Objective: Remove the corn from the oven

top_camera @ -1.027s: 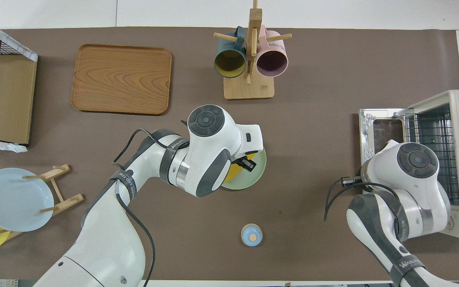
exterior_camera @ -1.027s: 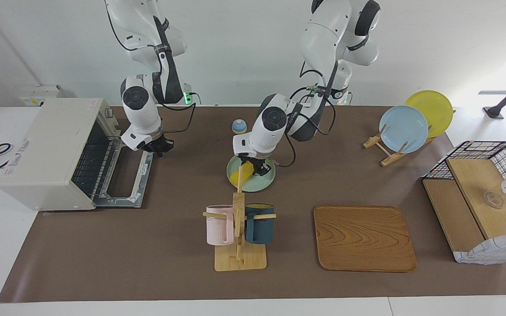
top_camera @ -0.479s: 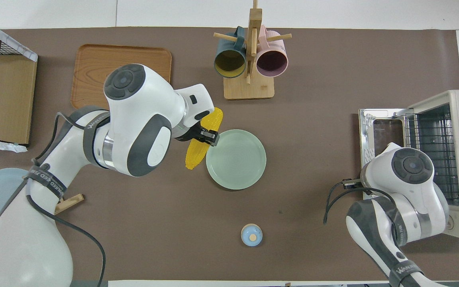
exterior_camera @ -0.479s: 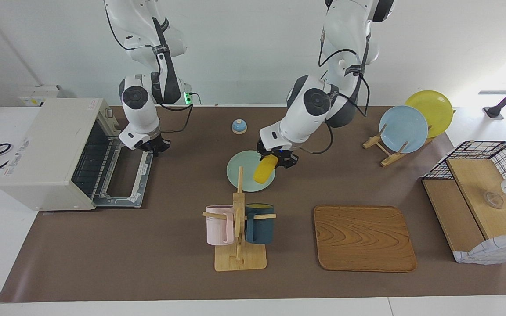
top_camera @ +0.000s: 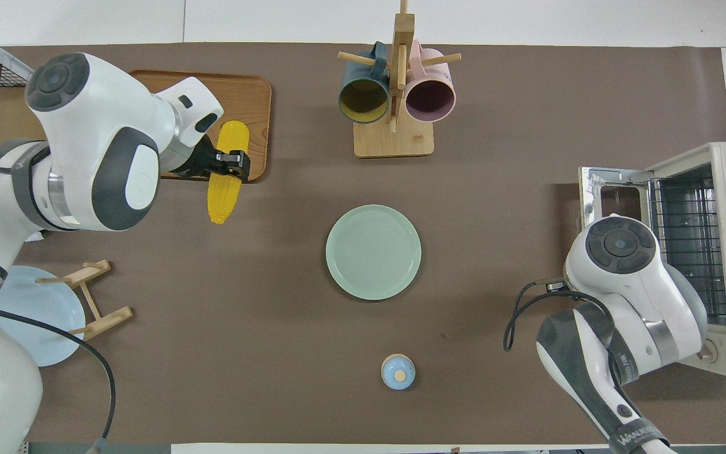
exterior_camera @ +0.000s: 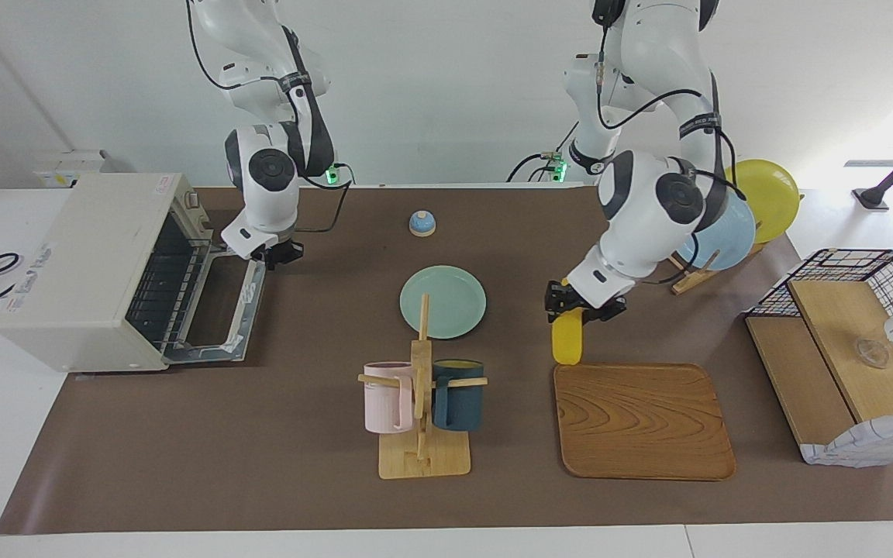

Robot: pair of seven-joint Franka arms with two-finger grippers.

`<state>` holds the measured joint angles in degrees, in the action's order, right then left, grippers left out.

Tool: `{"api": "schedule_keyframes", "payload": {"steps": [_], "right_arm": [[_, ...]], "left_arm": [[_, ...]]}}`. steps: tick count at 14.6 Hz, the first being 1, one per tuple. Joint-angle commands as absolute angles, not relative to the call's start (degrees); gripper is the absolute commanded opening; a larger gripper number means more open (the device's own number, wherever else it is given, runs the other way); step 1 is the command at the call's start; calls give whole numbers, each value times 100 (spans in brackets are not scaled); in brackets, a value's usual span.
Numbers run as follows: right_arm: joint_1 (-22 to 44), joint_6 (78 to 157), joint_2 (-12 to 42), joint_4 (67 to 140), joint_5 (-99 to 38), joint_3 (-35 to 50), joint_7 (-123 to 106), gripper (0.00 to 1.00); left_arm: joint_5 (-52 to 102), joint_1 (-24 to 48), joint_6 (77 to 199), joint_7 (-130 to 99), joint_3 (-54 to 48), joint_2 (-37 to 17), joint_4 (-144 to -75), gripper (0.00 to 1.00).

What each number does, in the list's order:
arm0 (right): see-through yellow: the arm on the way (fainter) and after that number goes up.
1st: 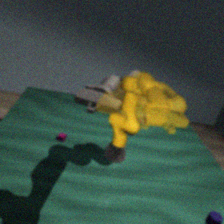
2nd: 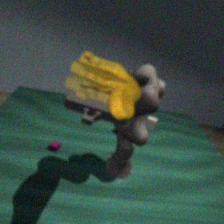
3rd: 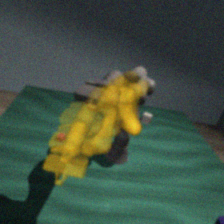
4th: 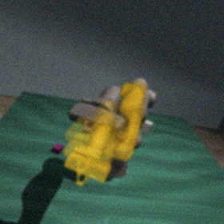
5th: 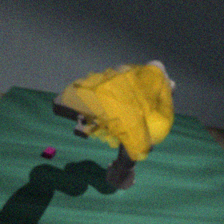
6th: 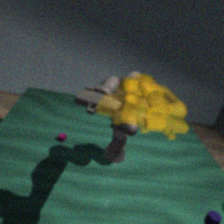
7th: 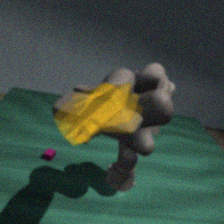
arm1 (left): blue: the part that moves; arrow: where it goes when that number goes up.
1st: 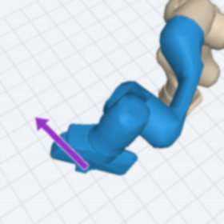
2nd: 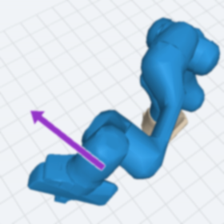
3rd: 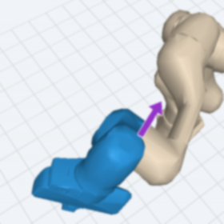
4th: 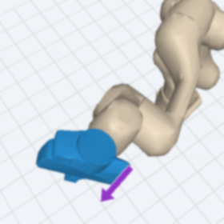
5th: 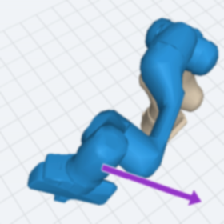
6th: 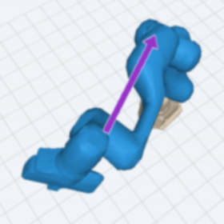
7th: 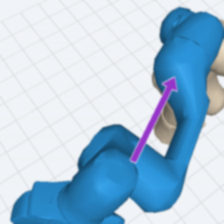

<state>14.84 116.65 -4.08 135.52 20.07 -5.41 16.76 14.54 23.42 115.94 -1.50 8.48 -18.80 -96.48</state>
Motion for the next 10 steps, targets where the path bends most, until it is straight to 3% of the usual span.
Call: {"api": "schedule_keyframes", "payload": {"steps": [1,6,10], "right_arm": [[1397,11033,-308,12816,2399,-668,1538,0],[1318,10337,-395,12244,2391,-712,713,0],[950,10072,-527,11988,2391,-747,63,0]], "left_arm": [[1274,2014,11487,-281,817,-2608,-8836,0],[1309,1442,11477,-281,817,-3742,-7411,0],[1353,1248,12031,-281,817,-4086,-7295,0]]}}
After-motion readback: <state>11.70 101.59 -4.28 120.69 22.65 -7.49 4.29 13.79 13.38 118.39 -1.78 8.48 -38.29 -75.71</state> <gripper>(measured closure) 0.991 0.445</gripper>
